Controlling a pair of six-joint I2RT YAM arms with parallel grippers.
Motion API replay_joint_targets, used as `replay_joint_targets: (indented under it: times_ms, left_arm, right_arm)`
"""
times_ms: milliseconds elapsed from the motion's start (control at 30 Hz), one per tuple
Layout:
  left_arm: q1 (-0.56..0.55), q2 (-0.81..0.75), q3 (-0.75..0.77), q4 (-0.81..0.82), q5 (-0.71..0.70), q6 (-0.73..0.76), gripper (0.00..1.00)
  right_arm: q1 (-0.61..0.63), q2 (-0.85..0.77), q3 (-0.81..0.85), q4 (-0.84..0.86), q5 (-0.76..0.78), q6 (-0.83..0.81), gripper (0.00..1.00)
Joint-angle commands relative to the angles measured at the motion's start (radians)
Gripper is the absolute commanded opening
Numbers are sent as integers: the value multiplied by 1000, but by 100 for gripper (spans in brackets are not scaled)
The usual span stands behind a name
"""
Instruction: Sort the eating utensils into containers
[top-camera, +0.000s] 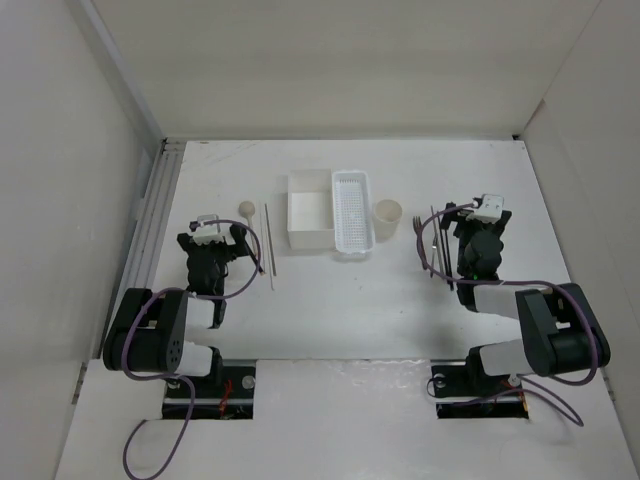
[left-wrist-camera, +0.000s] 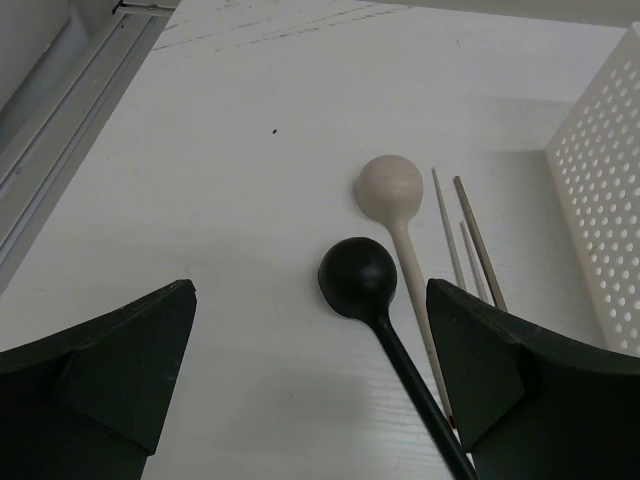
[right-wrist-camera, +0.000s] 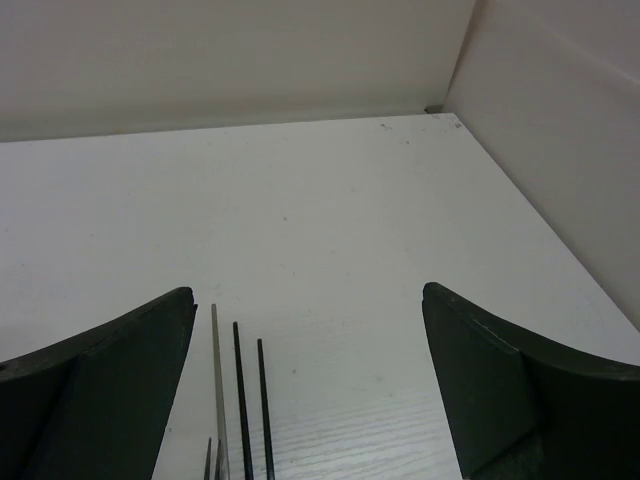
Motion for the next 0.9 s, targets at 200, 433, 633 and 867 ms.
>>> replay_joint_targets:
  times_ms: [200,433,633,867]
  left_arm:
    - [-4,-17,-3,240,5,29,100]
    - [-26,-409,297,-492,161,233,100]
    - [-44,-178,739,-1010,-501,92,100]
    - [-87,-120,743,-1079,-443,216,100]
  right_arm:
    - [20,-139,115,-185,123,59,100]
    - [20,-368,517,-994,27,38,100]
    - [12,-335,805,-1587,79,139,100]
    - [-129,-102,815,-1814,-219,191,68]
